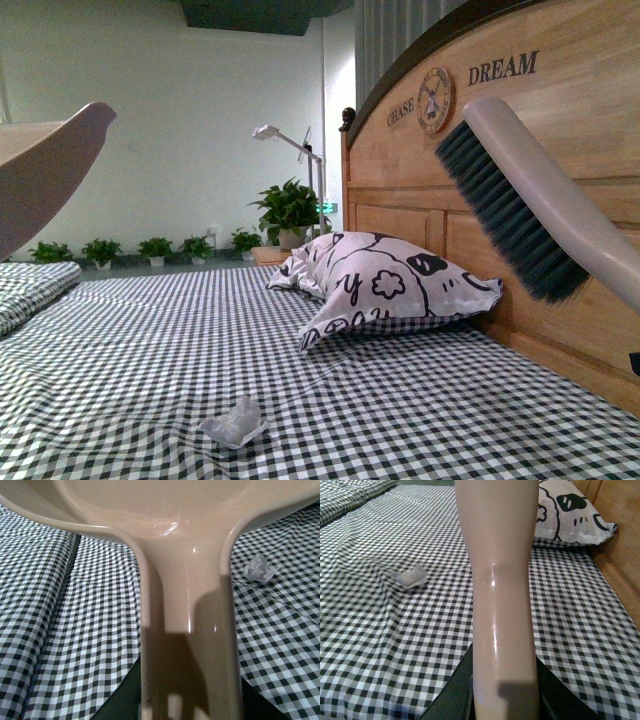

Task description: Clean up trash

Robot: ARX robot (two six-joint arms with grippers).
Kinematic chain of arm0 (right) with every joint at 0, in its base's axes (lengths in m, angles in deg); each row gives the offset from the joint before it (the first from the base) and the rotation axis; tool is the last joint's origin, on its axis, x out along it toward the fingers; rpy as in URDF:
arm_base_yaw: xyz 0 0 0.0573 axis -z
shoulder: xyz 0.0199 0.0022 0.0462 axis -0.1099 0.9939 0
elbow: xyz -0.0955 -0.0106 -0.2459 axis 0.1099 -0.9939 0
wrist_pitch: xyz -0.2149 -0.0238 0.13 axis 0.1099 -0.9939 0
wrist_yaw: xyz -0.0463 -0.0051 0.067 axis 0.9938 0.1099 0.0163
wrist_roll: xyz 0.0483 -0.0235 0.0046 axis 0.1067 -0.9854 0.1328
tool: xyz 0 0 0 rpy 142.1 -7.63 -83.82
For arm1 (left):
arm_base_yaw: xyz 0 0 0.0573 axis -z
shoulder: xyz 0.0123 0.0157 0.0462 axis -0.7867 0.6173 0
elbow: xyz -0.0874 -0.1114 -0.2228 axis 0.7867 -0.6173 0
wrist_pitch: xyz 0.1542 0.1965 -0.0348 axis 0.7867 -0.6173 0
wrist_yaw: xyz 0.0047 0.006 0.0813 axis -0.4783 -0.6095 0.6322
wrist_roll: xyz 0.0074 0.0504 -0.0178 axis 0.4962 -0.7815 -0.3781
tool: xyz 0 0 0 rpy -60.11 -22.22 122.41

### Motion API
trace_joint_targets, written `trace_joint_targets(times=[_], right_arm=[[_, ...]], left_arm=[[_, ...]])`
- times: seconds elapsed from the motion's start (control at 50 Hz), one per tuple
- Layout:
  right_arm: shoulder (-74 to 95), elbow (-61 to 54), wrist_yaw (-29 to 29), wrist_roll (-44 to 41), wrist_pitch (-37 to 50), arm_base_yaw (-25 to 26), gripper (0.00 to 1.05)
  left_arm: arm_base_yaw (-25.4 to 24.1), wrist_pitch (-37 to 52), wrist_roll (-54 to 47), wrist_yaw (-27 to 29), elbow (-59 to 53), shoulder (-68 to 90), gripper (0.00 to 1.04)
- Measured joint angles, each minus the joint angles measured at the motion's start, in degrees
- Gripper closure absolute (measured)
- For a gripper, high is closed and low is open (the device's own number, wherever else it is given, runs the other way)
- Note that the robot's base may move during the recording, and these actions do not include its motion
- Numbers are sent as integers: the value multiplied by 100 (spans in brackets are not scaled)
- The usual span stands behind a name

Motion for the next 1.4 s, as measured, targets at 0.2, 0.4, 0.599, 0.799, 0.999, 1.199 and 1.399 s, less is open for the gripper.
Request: trace_joint_targets(times=[0.2,0.4,0.599,0.799,0.999,1.199,1.399], right_arm=[[0,0,48,2,0,9,85],[-9,0,94,4,0,33,85],[7,0,-35,0,0,-24,85],[7,0,57,2,0,4,86],[-2,0,39,2,0,9,86],[-2,0,37,2,0,9,86],[-2,0,35,2,0,9,86]], left_arm=[[0,0,-9,-57,0,0,81],[20,0,-17,-105,0,15,81],[-15,0,9,61,0,7,81],[-2,0,4,-59,0,-2,81],[0,0,-2,-35,0,-2,81],[0,0,-7,-44,0,-2,81],[-90,1115,197,212,-214,122,81]])
